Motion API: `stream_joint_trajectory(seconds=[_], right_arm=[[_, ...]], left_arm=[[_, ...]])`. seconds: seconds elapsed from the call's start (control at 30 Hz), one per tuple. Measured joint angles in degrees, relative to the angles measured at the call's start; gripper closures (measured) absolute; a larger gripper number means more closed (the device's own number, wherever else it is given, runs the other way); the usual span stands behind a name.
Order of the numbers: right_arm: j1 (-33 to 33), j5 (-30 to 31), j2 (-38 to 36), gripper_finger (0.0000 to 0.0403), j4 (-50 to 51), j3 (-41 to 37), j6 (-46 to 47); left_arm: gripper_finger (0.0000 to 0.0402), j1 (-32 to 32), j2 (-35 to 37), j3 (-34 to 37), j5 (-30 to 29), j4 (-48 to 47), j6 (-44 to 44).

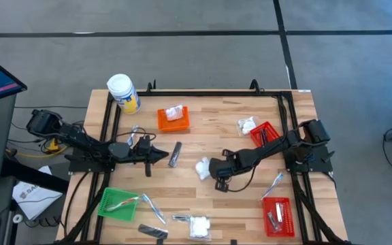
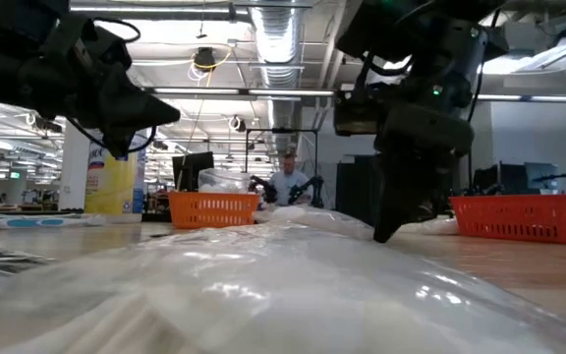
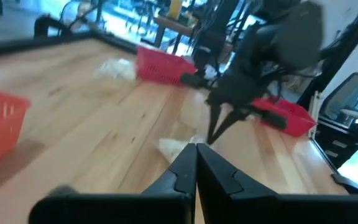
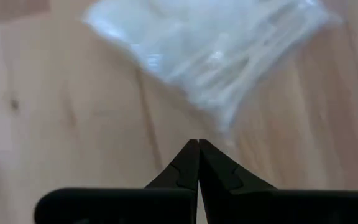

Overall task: Pick & Place Travel size toiletries
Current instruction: Put the white cotton pack into the orange basket

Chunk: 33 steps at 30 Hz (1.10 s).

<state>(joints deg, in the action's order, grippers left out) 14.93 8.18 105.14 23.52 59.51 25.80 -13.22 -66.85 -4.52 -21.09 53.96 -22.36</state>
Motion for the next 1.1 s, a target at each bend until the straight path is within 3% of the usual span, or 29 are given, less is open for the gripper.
stream_joint_trajectory(seconds=[0.2,0.5,0.77,1.1], right_arm=[[-0.9,-0.4,0.0,0.0403,-0.8,0.0,-0.5],[0.5,-0.6,-0.1,0.0403,0.2,0.0,-0.5],[1.6,2.5,-0.1,0.0403,2.0,0.0,0.4],[-2.2,12.9,-0.2,0.0403,7.2,0.0,7.5]], left_arm=[[0.0376,2.5,-11.3,-4.2,2.4,0.0,-6.3],[0.0251,4.2,-32.1,-18.9,14.5,0.1,-15.2],[0.0174,5.0,-35.0,-20.8,17.7,-0.6,-22.1],[0.0173,6.2,-37.0,-21.0,18.4,-0.5,-26.2]])
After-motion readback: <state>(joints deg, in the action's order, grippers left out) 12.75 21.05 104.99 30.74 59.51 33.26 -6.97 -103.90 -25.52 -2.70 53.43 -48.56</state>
